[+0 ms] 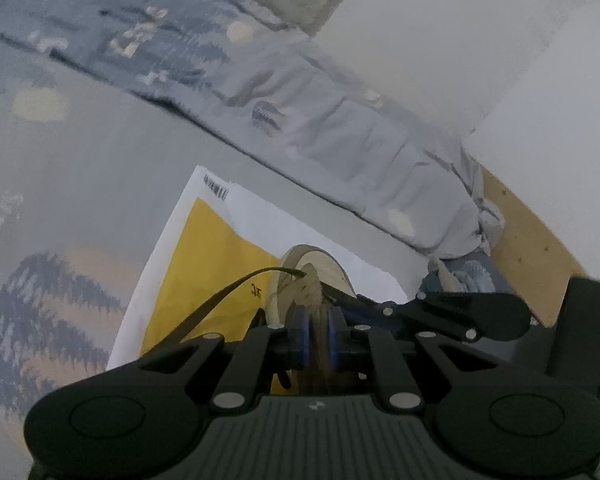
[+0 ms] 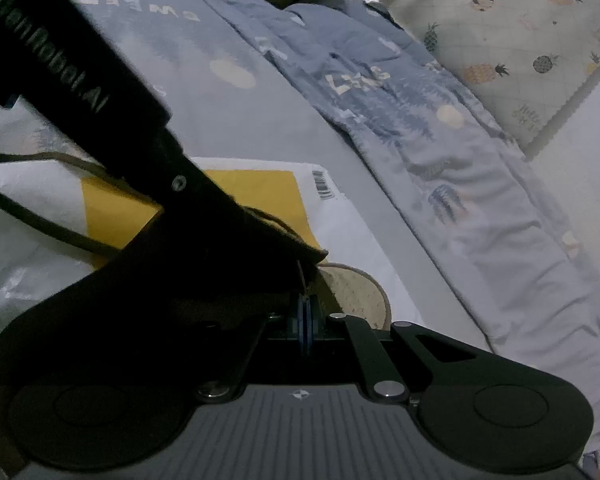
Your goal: Lace up shoes with both hands
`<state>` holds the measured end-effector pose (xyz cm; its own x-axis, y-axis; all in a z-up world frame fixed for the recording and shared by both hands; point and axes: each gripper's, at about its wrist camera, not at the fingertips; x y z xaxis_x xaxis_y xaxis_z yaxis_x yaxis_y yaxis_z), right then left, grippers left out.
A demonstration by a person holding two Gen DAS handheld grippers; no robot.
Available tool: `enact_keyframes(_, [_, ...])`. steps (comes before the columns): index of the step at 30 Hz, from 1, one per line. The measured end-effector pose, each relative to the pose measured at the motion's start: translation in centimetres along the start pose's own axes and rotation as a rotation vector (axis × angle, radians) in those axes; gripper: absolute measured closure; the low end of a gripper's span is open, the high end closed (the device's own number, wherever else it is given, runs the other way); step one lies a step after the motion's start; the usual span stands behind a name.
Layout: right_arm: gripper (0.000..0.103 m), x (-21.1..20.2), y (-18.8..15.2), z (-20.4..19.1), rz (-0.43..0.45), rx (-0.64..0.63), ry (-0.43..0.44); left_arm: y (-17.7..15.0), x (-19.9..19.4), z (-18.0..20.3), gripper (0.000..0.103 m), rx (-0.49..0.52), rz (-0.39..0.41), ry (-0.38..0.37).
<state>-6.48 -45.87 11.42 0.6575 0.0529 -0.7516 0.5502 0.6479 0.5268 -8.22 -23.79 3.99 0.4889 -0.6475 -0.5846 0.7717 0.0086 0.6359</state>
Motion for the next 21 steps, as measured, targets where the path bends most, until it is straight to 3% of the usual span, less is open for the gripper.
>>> enact_keyframes(21, [0.101, 6.6, 4.0, 3.1, -0.061, -0.051, -0.048, -0.1, 0.1, -0.7, 0.094, -0.045, -0.013, -0.028])
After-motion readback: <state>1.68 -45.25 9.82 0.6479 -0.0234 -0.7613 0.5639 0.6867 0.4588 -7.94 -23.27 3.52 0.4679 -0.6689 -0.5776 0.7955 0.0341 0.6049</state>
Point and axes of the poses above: each gripper's, at about its wrist camera, not at the fingertips, and x roughly the way its jaws point, z to its right, y to its top, and after that the axes turned 15 degrees about y, right-handed
